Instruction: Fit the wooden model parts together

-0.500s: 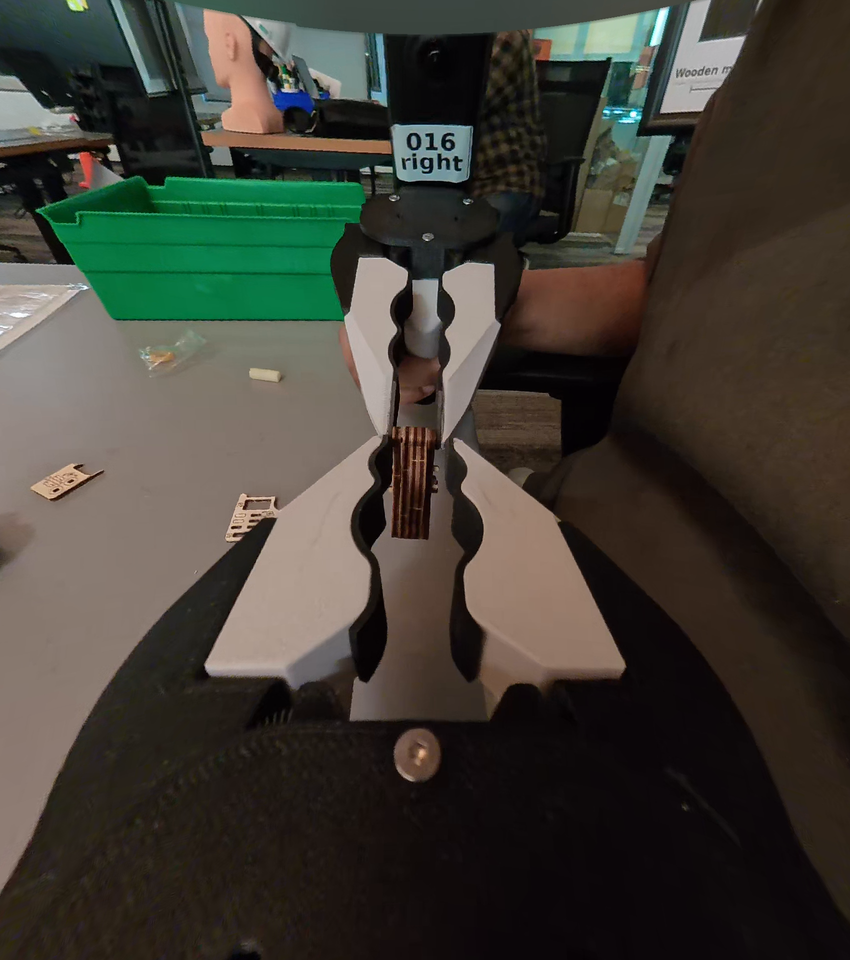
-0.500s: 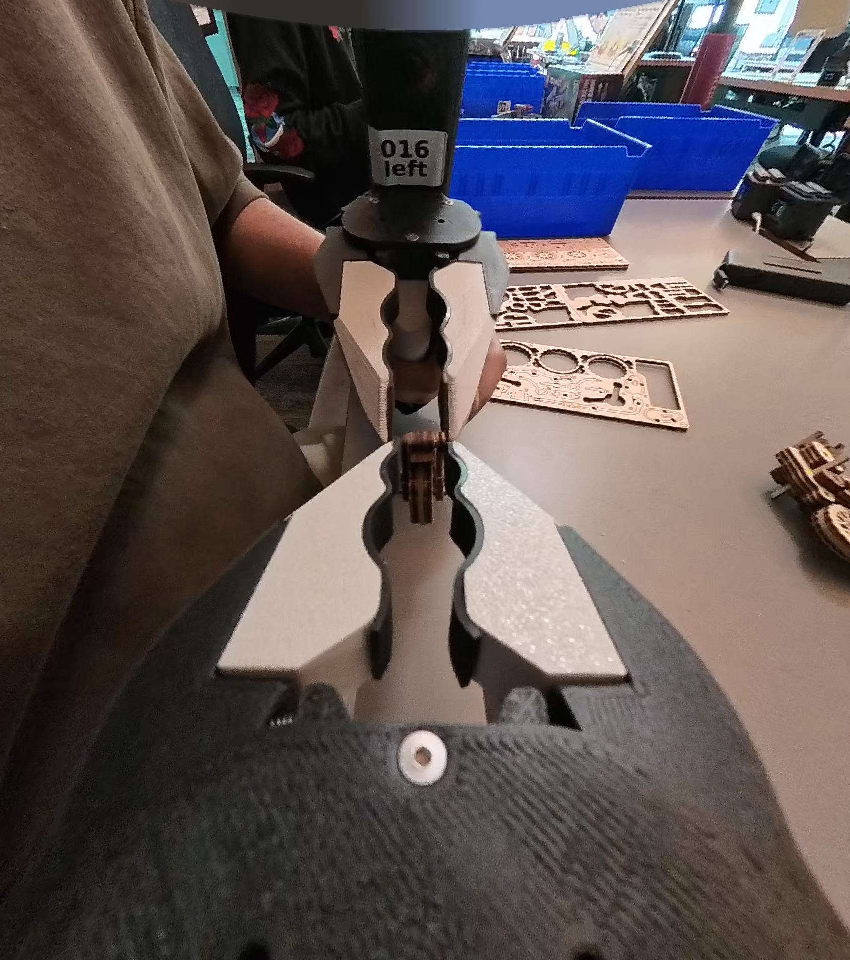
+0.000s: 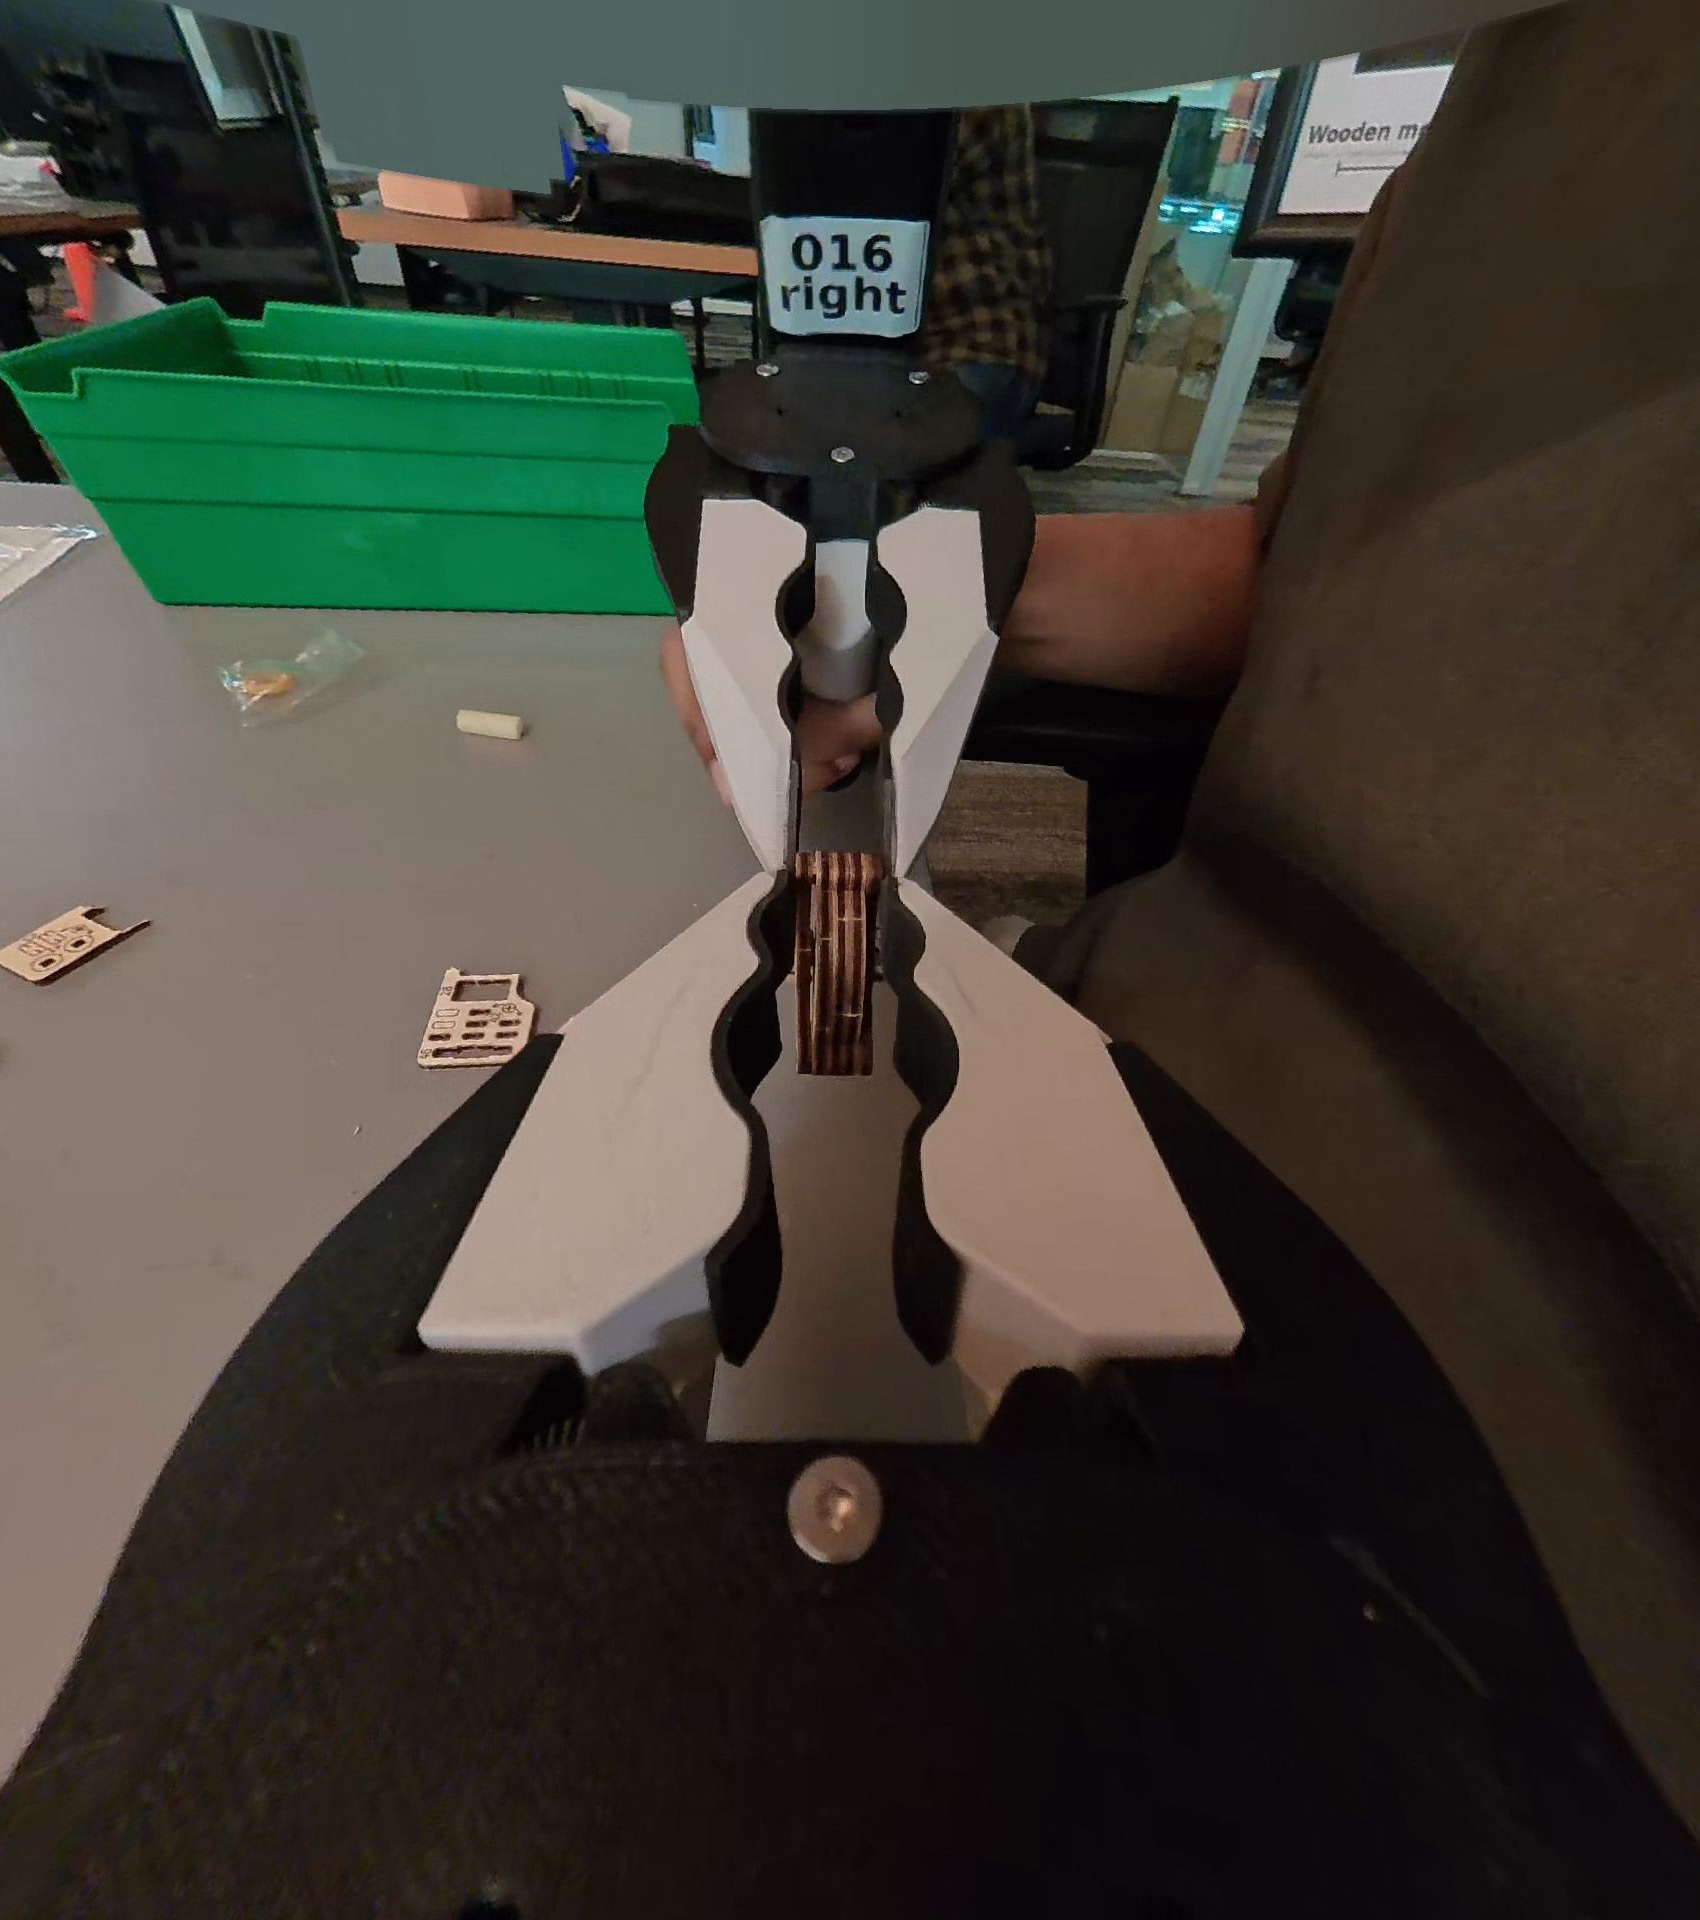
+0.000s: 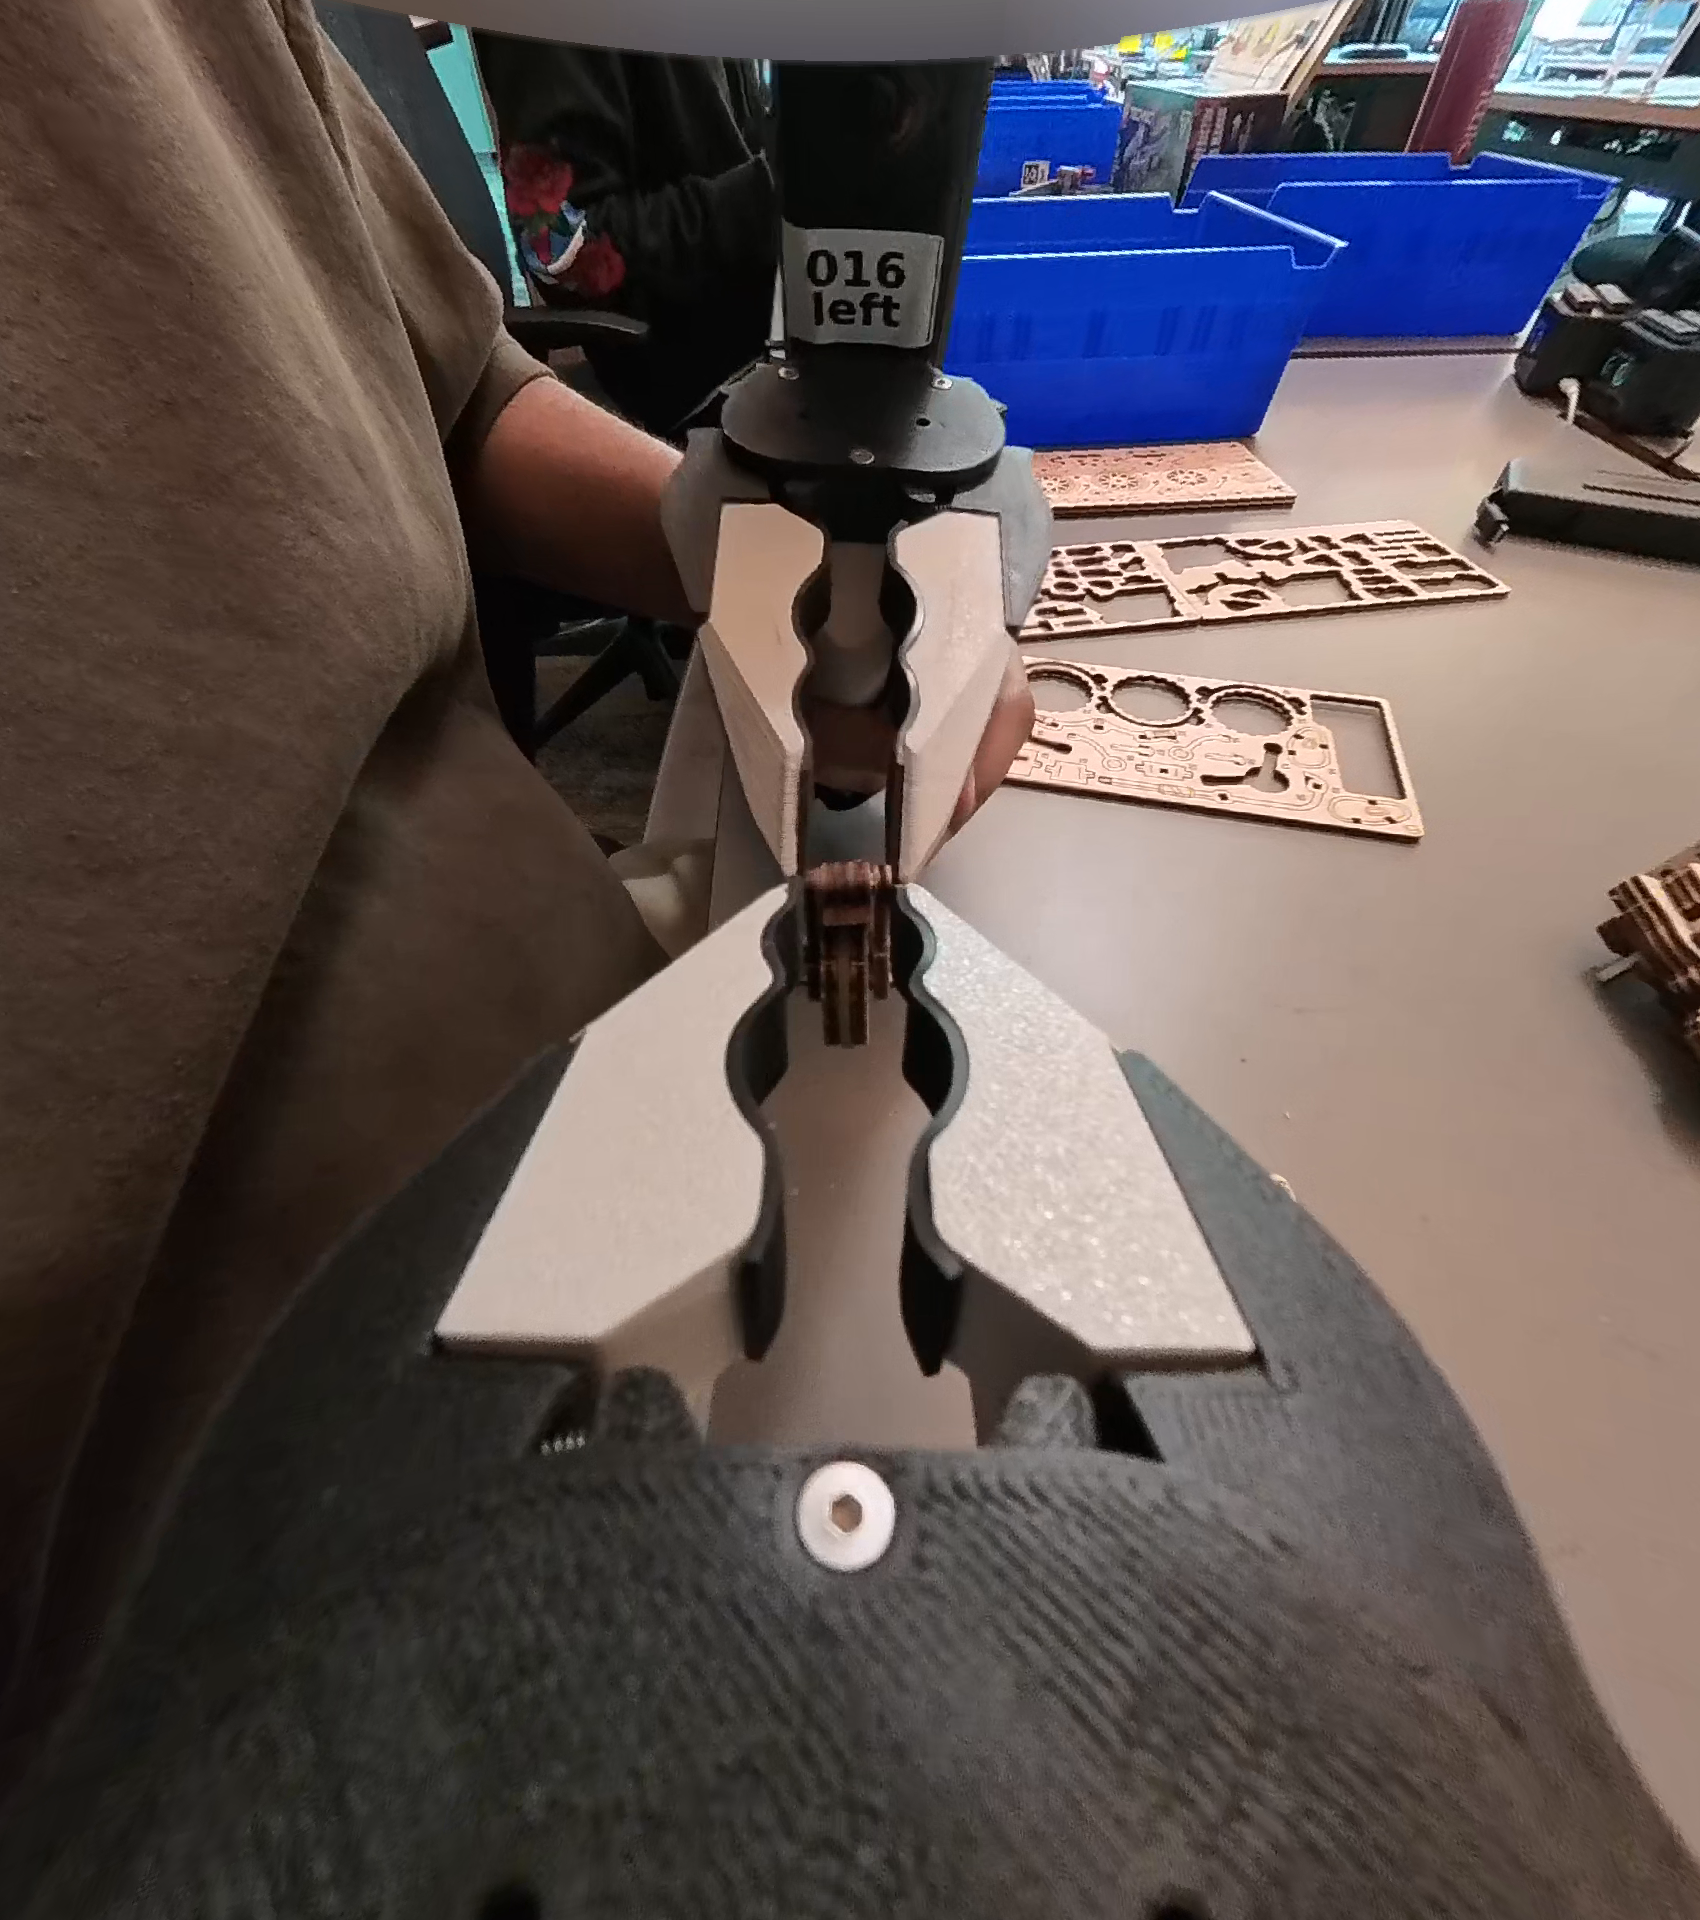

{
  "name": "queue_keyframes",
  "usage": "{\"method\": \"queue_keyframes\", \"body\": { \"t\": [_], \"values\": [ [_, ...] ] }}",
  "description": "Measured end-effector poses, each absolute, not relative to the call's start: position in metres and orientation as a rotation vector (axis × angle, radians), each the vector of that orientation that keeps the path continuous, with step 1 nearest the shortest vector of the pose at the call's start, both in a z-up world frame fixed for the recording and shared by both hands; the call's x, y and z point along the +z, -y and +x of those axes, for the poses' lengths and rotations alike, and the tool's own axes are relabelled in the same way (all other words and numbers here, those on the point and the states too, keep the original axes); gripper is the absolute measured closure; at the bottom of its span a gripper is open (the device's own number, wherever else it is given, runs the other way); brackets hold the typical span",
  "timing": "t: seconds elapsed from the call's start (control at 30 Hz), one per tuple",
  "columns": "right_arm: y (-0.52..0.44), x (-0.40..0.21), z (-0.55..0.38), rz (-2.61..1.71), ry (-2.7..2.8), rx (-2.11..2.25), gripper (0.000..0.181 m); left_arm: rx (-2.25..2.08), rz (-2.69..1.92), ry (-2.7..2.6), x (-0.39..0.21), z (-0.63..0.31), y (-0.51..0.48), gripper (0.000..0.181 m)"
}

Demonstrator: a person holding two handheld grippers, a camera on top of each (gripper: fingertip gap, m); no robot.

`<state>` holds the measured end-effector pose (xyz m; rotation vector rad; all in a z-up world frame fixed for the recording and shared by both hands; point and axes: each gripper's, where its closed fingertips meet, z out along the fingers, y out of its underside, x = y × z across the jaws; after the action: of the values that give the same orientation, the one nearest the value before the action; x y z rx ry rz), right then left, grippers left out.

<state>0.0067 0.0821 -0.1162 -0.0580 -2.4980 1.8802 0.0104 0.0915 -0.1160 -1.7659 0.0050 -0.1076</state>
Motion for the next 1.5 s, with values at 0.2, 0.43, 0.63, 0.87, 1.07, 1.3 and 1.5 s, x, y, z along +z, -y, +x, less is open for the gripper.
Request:
{"method": "queue_keyframes", "body": {
  "t": [0.2,0.43,0.63,0.87,1.07,1.3,1.5],
  "values": [
    [-0.084,-0.121,0.012,-0.022,2.549,1.851,0.163,-0.117,-1.789,-0.021,-0.12,0.014,-0.093,0.167],
    [-0.085,-0.123,0.013,-0.01,2.572,1.809,0.167,-0.112,-1.804,-0.03,-0.122,0.016,-0.094,0.167],
    [-0.086,-0.126,0.015,-0.001,2.597,1.761,0.167,-0.094,-1.82,-0.035,-0.125,0.016,-0.095,0.168],
    [-0.085,-0.125,0.013,-0.006,2.582,1.736,0.168,-0.105,-1.811,-0.017,-0.122,0.015,-0.095,0.17],
    [-0.085,-0.125,0.013,-0.005,2.588,1.719,0.168,-0.086,-1.822,-0.027,-0.122,0.014,-0.094,0.17],
    [-0.086,-0.126,0.012,0.005,2.585,1.696,0.168,-0.068,-1.828,-0.035,-0.123,0.014,-0.095,0.17],
    [-0.087,-0.121,0.007,0.001,2.529,1.727,0.168,-0.043,-1.786,-0.022,-0.119,0.011,-0.096,0.17]
  ]
}}
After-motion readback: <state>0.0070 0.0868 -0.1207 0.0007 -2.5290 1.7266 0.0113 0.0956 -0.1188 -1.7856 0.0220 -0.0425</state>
